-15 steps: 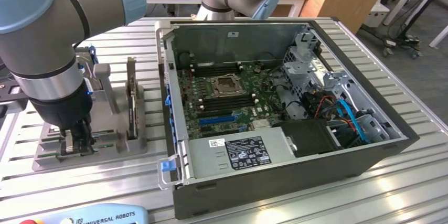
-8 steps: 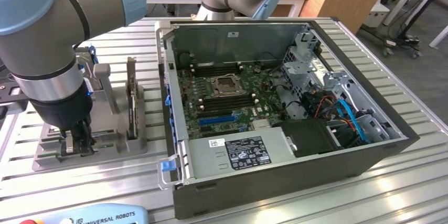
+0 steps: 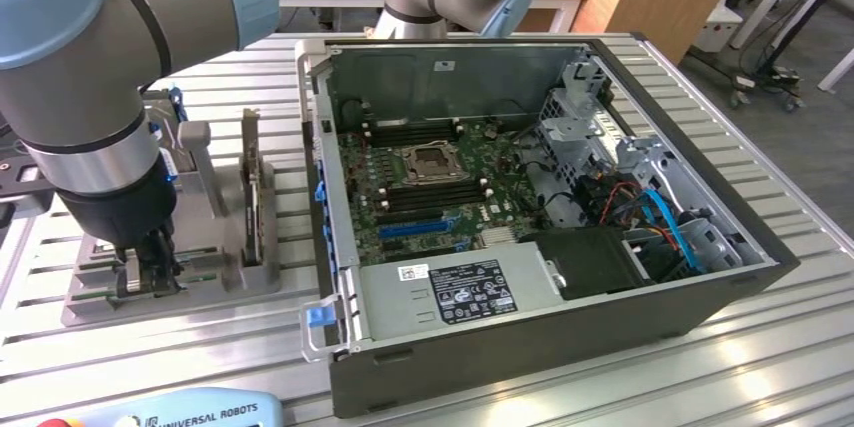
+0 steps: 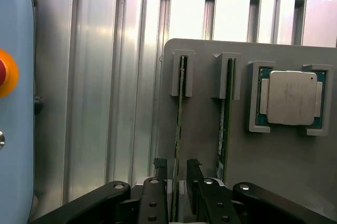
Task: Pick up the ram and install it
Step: 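Pick up the ram and move it above insertion slot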
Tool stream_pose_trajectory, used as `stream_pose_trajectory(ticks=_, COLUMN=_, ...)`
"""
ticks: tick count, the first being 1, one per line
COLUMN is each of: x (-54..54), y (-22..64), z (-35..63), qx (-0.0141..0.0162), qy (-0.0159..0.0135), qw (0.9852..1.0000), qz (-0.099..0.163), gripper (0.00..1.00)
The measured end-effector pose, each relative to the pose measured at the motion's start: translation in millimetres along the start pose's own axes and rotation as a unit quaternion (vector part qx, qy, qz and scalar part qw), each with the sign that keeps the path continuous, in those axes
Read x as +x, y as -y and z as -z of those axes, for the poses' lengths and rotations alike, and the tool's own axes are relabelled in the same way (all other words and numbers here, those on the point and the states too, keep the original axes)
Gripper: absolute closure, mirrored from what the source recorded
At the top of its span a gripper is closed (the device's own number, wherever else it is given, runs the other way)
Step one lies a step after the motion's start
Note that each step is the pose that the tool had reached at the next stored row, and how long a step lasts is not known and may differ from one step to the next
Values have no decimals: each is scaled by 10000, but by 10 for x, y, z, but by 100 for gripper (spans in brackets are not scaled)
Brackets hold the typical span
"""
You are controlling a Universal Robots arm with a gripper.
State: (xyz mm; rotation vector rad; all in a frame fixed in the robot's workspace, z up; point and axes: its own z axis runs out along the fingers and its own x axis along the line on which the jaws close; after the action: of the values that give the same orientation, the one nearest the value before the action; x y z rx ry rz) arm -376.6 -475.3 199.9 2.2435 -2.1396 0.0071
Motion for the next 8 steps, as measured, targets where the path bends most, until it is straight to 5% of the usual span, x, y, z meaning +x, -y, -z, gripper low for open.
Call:
stream_pose_trajectory(ticks=6, x=11, y=-1, z=-1, qx=1, qy=11, qw=10000, qz=0, gripper=71)
stream_pose_trajectory(ticks=8, x=17, y=0, z=-1, qx=2, qy=37, qw=10000, qz=2, gripper=71)
